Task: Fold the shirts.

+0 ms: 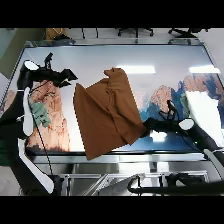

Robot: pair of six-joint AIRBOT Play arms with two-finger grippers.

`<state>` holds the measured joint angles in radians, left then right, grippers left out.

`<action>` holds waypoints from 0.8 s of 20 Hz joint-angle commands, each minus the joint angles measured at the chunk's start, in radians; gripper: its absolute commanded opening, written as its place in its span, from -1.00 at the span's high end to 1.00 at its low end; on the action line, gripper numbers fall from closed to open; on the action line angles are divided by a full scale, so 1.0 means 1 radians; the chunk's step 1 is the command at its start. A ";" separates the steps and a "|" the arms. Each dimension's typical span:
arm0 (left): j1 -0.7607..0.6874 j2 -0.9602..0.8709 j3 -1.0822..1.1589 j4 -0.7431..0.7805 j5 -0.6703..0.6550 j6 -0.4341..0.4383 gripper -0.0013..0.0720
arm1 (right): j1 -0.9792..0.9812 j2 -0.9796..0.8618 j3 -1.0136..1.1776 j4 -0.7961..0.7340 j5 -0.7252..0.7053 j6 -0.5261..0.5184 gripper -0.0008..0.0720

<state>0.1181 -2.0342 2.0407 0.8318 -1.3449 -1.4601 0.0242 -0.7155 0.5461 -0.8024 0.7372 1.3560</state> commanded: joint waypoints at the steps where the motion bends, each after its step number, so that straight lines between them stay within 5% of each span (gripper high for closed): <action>1: 0.061 0.103 -0.085 -0.039 -0.290 -0.061 -0.91 | -0.186 -0.062 0.142 -0.129 0.206 -0.034 -0.61; 5: 0.016 0.357 -0.525 0.263 -0.303 -0.078 -0.91 | -0.340 -0.249 0.338 -0.050 0.411 -0.272 -0.64; 8: -0.053 0.562 -0.929 0.266 -0.185 -0.066 -0.91 | -0.306 -0.340 0.401 0.033 0.462 -0.402 -0.64; 11: -0.141 0.691 -1.207 0.262 -0.093 -0.067 -0.91 | -0.224 -0.393 0.411 0.047 0.484 -0.425 -0.64; 16: -0.310 0.809 -1.471 0.126 0.190 -0.067 -0.91 | -0.064 -0.405 0.411 0.034 0.509 -0.474 -0.64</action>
<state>-0.1005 -1.2942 0.7296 1.0203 -1.3270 -1.5265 -0.1173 -1.1065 0.9508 -0.7662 1.2224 0.9211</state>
